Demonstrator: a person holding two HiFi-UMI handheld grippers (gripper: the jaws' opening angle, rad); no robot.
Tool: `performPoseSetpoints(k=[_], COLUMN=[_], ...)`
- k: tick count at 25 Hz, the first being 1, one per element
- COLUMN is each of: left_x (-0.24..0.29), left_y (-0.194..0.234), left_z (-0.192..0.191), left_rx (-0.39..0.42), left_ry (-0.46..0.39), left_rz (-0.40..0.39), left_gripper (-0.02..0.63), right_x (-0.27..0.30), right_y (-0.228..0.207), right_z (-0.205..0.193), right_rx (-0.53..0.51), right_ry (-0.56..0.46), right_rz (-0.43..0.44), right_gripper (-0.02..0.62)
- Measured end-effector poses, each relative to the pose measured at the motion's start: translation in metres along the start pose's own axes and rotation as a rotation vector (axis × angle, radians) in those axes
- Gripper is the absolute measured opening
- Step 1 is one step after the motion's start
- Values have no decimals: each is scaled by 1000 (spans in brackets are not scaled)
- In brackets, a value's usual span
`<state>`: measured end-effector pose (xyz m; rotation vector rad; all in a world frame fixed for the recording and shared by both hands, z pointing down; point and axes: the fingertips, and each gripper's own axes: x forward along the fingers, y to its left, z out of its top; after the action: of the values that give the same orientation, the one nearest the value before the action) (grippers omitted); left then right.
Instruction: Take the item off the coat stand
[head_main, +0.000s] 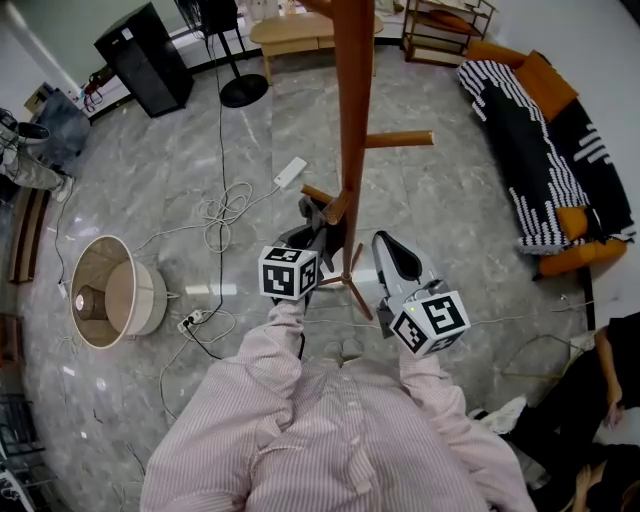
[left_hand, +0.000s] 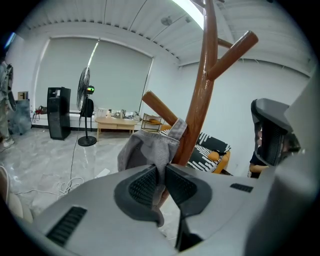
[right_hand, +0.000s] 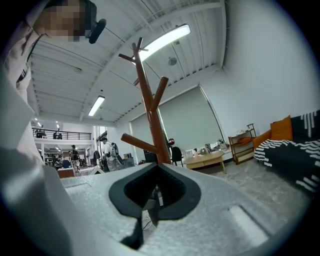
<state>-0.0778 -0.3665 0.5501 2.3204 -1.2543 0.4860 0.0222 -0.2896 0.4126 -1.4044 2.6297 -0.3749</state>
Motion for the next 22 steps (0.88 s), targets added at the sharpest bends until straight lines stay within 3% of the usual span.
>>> performPoseSetpoints(k=[22], left_x=[-34], left_y=[16], left_z=[40], left_rx=[43], left_ry=[-88], left_rz=[46], left_gripper=[38], right_x=[1], right_y=[18], right_z=[7], right_rx=[-17], right_ry=[-28], right_rz=[3], right_gripper=[5])
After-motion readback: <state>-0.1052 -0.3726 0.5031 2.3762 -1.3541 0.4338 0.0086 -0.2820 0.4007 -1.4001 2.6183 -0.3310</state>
